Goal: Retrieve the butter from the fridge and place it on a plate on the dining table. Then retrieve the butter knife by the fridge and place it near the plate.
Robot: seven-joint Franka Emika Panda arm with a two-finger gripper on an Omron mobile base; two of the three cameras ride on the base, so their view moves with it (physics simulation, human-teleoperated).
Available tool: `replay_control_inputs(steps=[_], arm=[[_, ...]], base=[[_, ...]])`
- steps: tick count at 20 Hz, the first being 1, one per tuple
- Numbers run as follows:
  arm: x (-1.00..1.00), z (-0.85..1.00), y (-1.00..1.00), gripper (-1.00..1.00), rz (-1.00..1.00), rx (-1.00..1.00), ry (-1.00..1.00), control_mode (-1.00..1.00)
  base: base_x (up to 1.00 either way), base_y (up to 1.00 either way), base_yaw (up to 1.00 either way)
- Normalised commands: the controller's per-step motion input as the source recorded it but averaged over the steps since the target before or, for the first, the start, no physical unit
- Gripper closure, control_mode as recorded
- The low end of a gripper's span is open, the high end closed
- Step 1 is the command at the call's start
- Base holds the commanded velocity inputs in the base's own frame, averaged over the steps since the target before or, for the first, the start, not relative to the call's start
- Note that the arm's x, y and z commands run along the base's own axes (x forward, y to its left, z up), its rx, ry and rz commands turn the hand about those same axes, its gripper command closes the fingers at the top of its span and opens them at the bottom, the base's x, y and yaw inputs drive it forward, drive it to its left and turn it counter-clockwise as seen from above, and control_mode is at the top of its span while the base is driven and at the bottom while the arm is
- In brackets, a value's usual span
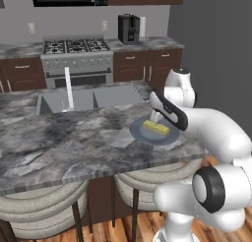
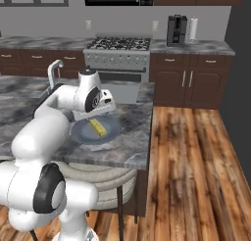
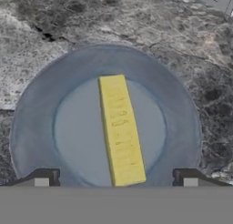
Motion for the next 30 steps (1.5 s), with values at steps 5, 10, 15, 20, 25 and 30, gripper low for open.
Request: replay_control_inputs(steps=[5,10,15,20,25,30], arm=[[-0.66,0.7,0.0,-1.0,-0.19,-0.1,0.01,-1.0],[-1.0,0.64,-0.02,-1.0,-0.26,-0.03,0.0,-1.0],[-1.0,0.19,0.0,-1.0,-0.24,0.04,0.0,-1.0],[-1.0,0.12,0.0,-1.0,-0.22,0.06,0.0,-1.0],[-0.82,0.0,-0.03,-1.0,-0.27,0.3,-0.05,-1.0],[-0.95,-0.01,0.02,-1.0,-0.24,0.18,-0.03,-1.0]], base=[[0.0,0.0,0.0],[0.0,0.0,0.0],[0.0,0.0,0.0],[0.0,0.0,0.0],[0.0,0.0,0.0],[0.0,0.0,0.0]])
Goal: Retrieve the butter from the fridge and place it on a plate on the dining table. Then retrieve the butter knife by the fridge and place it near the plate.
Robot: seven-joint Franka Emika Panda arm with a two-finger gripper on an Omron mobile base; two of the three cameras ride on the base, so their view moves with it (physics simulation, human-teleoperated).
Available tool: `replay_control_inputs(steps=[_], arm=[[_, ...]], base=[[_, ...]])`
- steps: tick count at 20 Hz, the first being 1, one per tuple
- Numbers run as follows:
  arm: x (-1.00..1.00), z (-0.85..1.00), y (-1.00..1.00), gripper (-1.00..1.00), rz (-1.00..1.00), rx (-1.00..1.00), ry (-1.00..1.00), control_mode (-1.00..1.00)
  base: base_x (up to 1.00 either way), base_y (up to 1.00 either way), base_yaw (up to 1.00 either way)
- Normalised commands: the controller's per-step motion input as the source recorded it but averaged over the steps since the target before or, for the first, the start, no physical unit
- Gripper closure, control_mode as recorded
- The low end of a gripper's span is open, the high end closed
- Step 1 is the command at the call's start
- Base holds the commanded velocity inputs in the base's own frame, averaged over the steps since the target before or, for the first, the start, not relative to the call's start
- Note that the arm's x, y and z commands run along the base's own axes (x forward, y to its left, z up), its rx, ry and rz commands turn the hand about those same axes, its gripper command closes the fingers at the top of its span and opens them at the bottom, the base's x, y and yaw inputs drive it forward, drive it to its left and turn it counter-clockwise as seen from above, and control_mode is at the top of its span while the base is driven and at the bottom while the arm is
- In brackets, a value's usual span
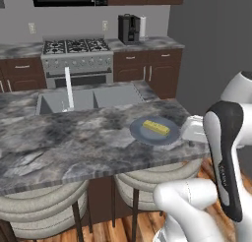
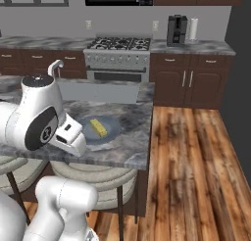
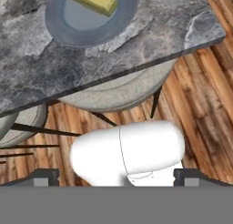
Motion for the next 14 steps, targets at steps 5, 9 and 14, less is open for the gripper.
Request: replay_control_inputs(steps=[5,9,14], arm=[[-0.5,-0.09,0.05,-1.0,-0.03,-0.27,0.0,-1.0],[-0.07,0.0,0.12,-1.0,0.08,-0.24,0.0,-1.0],[-0.03,-0.09,0.04,-1.0,0.08,-0.02,0.0,-1.0]], base=[[0.0,0.0,0.0],[0.0,0.0,0.0],[0.0,0.0,0.0]])
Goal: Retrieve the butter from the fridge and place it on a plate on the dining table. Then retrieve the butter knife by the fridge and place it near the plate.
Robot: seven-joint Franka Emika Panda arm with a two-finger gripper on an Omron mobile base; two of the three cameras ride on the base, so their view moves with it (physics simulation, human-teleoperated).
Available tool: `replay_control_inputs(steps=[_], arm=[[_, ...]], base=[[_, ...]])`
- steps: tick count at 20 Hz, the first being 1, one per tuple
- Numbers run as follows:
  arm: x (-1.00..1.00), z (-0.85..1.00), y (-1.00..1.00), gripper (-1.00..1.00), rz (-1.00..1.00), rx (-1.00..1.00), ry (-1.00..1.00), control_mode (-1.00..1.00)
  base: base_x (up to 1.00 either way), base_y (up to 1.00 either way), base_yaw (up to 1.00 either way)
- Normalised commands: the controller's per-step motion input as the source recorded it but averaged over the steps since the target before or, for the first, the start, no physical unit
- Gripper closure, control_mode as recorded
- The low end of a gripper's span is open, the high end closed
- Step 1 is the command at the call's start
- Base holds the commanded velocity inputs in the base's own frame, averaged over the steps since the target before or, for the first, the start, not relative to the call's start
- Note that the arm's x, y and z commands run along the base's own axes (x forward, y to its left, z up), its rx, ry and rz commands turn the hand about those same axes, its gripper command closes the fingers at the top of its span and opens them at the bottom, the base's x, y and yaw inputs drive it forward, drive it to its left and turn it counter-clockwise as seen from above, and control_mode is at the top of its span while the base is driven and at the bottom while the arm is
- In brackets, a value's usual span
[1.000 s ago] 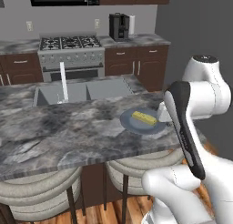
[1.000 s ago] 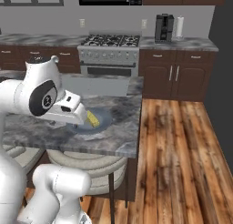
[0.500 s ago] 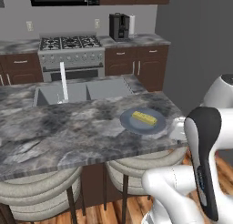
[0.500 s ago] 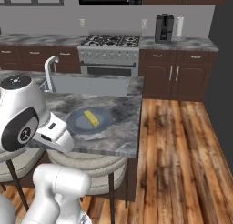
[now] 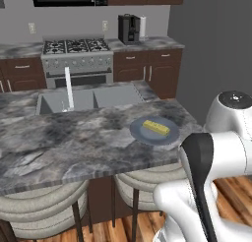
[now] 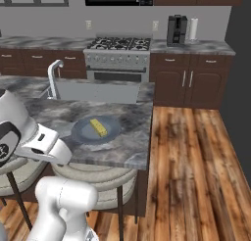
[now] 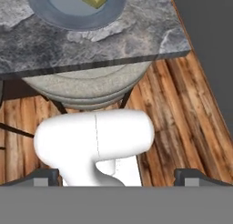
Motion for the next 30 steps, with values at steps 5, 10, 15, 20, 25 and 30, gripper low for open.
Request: replay_control_inputs(steps=[5,10,15,20,25,30], arm=[[0.21,0.0,0.0,-1.0,0.12,0.05,0.07,-1.0],[0.47,0.0,0.0,-1.0,0.06,0.0,0.24,-1.0],[0.09,-0.33,-0.26,-1.0,-0.05,0.03,0.14,-1.0],[0.0,-0.12,-0.01,-1.0,0.0,0.03,0.0,-1.0],[0.0,0.0,0.0,-1.0,0.0,0.0,-0.01,1.0],[0.0,0.0,0.0,-1.0,0.0,0.0,0.0,1.0]], base=[[0.0,0.0,0.0],[0.0,0.0,0.0],[0.0,0.0,0.0],[0.0,0.0,0.0],[0.0,-0.02,0.0],[-0.18,-0.63,0.0]])
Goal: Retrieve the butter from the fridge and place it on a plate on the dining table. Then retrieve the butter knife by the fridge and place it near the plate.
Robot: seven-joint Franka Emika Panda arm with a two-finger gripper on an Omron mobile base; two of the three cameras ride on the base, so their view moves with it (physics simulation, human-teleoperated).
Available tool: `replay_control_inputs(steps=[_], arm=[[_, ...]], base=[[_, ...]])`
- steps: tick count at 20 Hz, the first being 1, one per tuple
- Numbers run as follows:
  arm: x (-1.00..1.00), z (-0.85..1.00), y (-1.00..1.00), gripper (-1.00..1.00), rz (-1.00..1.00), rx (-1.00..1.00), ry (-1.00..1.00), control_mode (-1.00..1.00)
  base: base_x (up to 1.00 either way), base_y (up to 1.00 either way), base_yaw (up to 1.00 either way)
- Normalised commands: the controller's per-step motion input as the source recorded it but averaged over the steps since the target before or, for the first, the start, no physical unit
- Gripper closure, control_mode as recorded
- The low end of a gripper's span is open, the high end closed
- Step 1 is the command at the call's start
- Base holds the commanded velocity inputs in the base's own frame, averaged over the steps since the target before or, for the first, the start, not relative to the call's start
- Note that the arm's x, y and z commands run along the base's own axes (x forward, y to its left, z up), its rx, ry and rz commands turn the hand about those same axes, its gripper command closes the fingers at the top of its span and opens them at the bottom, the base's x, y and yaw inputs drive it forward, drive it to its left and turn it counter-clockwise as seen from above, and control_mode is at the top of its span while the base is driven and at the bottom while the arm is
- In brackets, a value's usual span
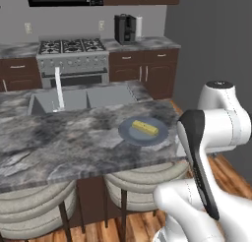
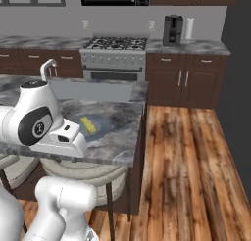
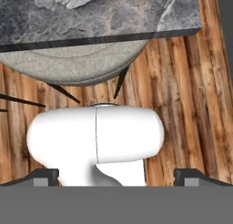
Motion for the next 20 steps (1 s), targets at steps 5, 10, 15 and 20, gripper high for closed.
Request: replay_control_inputs(steps=[5,10,15,20], arm=[[0.0,0.0,0.0,-1.0,0.0,0.0,0.0,1.0],[0.0,0.0,0.0,-1.0,0.0,0.0,0.0,1.0],[0.0,0.0,0.0,-1.0,0.0,0.0,0.0,1.0],[0.0,0.0,0.0,-1.0,0.0,0.0,0.0,1.0]], base=[[-0.13,-0.98,0.0],[0.01,-0.87,0.0],[0.27,-0.7,0.0],[0.46,-0.59,0.0]])
